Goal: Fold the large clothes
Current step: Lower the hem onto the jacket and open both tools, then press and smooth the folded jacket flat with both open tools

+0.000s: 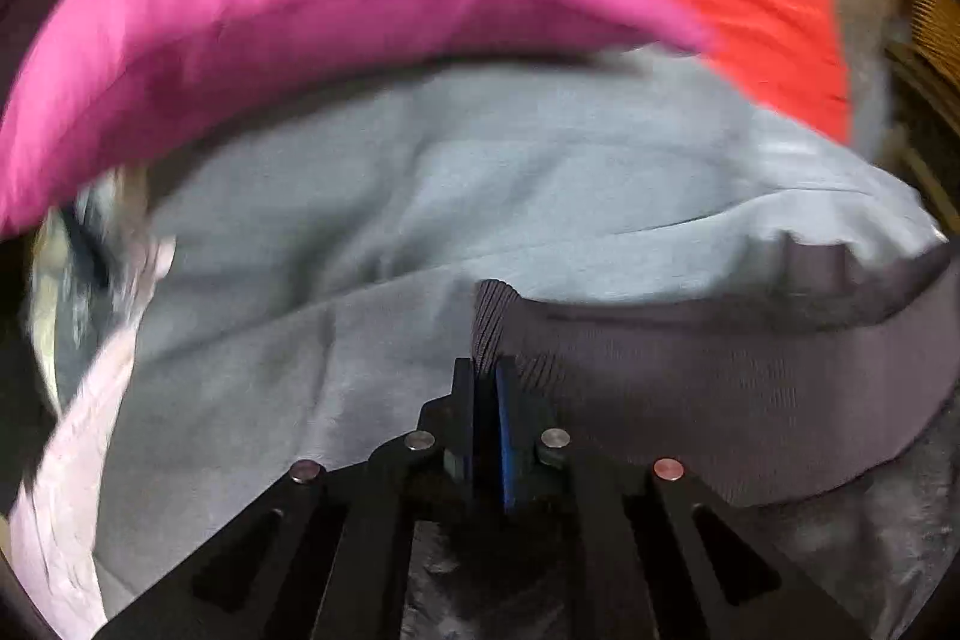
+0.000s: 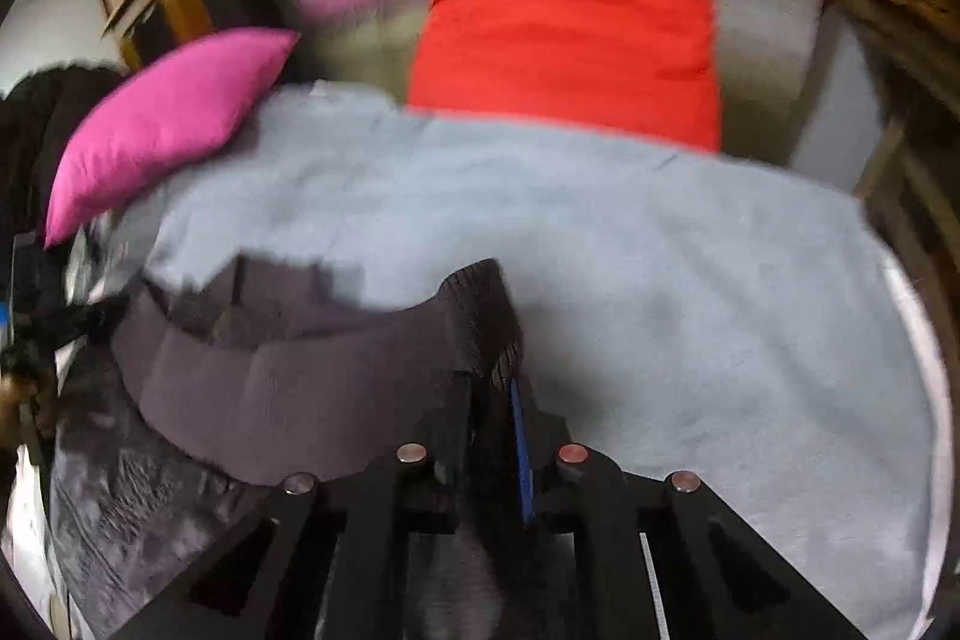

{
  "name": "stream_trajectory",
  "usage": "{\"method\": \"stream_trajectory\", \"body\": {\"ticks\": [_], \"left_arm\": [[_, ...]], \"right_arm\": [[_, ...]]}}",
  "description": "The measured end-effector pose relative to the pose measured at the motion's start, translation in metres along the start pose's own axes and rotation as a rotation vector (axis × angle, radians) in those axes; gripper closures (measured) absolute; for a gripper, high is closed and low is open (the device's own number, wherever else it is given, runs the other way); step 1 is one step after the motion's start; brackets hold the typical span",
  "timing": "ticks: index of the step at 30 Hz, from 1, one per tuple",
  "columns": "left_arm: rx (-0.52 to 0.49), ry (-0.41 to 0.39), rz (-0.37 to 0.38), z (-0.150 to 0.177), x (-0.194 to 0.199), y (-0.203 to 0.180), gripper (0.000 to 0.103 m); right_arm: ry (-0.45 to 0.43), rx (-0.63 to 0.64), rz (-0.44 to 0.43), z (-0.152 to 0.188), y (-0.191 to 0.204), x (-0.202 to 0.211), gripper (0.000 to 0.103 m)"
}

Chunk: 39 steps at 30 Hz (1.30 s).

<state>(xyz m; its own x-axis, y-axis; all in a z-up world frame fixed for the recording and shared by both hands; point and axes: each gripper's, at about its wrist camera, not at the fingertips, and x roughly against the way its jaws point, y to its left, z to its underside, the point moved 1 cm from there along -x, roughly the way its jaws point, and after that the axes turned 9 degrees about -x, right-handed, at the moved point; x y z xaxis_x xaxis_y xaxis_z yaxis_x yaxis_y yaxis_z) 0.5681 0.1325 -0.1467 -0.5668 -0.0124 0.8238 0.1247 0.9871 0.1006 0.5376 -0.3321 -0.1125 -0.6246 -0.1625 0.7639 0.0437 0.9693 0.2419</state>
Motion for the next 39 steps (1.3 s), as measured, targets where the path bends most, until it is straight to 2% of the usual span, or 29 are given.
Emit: {"method": "stream_trajectory", "body": {"ticks": [1,2,5,7,10,14,15,16,17,18,19,21,23,24,27,29,31,34,36,39], "left_arm": [[0.044,0.052,-0.017,0.005,-0.018,0.008,0.096],[0.074,0.083,0.002,0.008,-0.028,0.012,0.096],[0.063,0.076,-0.013,0.008,-0.029,0.010,0.095],[0.043,0.076,-0.028,0.008,-0.031,0.007,0.095],[0.045,0.068,-0.036,0.010,-0.033,0.005,0.095],[0.011,0.057,-0.091,0.008,-0.030,-0.006,0.089],[-0.003,0.053,-0.119,0.006,-0.025,-0.008,0.076],[-0.008,0.042,-0.148,0.005,-0.017,-0.010,0.058],[-0.006,0.018,-0.172,0.003,-0.005,-0.011,0.052],[0.003,-0.015,-0.198,0.002,0.010,-0.010,0.049],[0.015,-0.051,-0.222,0.002,0.026,-0.009,0.046],[0.030,-0.096,-0.253,0.004,0.055,-0.006,0.040],[0.049,-0.141,-0.265,0.010,0.090,-0.003,0.039],[0.058,-0.165,-0.263,0.014,0.106,-0.011,0.038],[0.079,-0.253,-0.201,0.049,0.161,-0.030,0.032],[0.065,-0.284,-0.177,0.079,0.178,-0.060,0.030],[0.040,-0.308,-0.172,0.105,0.189,-0.086,0.030],[0.012,-0.310,-0.187,0.132,0.181,-0.121,0.030],[-0.017,-0.297,-0.242,0.143,0.167,-0.139,0.030],[-0.045,-0.181,-0.282,0.155,0.126,-0.147,0.029]], "right_arm": [[0.025,-0.051,0.031,0.003,-0.014,-0.015,0.091],[0.067,-0.080,0.043,0.011,-0.024,-0.031,0.091],[0.090,-0.116,0.048,0.029,-0.033,-0.054,0.091],[0.077,-0.174,0.021,0.029,-0.039,-0.056,0.091],[0.078,-0.178,0.020,0.029,-0.038,-0.057,0.091],[0.081,-0.200,0.039,0.031,-0.039,-0.058,0.090],[0.080,-0.200,0.049,0.031,-0.040,-0.055,0.087],[0.086,-0.196,0.053,0.030,-0.036,-0.052,0.082],[0.095,-0.191,0.071,0.027,-0.037,-0.051,0.065],[0.093,-0.187,0.095,0.026,-0.035,-0.048,0.037],[0.061,-0.180,0.132,0.025,-0.032,-0.032,0.032],[0.017,-0.178,0.131,0.025,-0.029,-0.002,0.032],[-0.042,-0.158,0.145,0.028,-0.019,0.034,0.032],[-0.074,-0.135,0.124,0.033,-0.009,0.053,0.032],[-0.137,-0.058,0.058,0.063,0.028,0.098,0.031],[-0.181,-0.010,0.006,0.098,0.059,0.121,0.027],[-0.231,0.050,-0.004,0.141,0.091,0.133,0.027],[-0.268,0.111,0.037,0.182,0.123,0.123,0.027],[-0.292,0.154,0.095,0.198,0.134,0.110,0.027],[-0.250,0.187,0.223,0.216,0.132,0.074,0.027]]}}
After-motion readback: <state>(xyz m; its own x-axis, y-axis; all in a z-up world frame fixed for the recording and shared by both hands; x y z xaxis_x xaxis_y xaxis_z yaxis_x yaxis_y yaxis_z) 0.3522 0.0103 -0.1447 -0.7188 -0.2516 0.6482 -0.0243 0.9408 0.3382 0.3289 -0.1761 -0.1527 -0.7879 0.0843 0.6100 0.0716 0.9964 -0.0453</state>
